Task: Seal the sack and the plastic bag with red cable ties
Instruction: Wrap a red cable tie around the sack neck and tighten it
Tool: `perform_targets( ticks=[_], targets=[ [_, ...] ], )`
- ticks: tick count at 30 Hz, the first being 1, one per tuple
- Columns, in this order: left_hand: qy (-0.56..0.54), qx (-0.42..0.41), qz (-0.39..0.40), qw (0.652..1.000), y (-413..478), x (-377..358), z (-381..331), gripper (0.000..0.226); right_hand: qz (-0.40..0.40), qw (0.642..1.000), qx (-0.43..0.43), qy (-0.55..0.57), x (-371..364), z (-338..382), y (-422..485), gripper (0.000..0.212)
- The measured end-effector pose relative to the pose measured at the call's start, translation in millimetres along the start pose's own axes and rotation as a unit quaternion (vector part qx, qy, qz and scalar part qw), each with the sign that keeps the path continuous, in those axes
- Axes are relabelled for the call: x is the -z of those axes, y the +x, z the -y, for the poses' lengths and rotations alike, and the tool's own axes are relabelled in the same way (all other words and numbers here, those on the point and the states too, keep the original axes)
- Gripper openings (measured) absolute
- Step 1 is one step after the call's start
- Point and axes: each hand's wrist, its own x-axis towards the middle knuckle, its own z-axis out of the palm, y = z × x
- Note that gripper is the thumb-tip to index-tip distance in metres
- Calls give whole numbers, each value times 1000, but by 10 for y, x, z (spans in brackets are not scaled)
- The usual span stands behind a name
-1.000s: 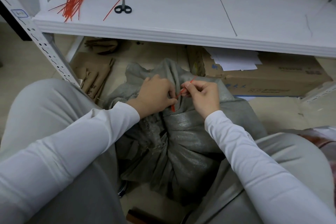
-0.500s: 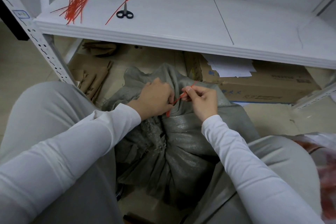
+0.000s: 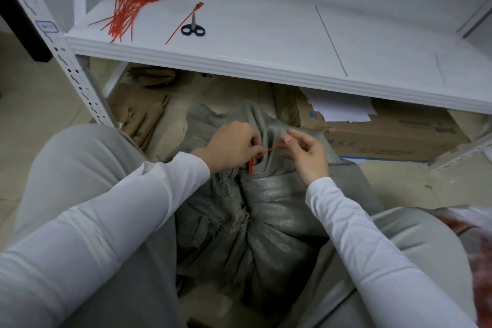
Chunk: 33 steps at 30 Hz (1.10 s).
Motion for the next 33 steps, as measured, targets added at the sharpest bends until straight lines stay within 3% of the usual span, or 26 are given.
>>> perform_targets(
  ticks=[3,6,10,16,22,33],
  targets=[
    [-18,8,-30,999,26,97,-5,11,-59,994,77,-59,-8,50,8,32],
    [-55,-5,-62,997,85,209,-22,9,-124,959,204,-153,28,213,16,35],
    [-83,-16,-101,991,203,511,-11,14,-98,935,280,-197,-93,491,97,29],
    [-138,38,-186,972,321,1125,270,17,1,925,251,-285,-791,875,311,24],
    [-114,107,-230,961,390,1417,704,19,122,882,219,-399,-1687,1043,654,34],
    [-105,154,-290,939,466,1687,1179,20,89,802,225,-546,-2593,1217,1591,36]
  ],
)
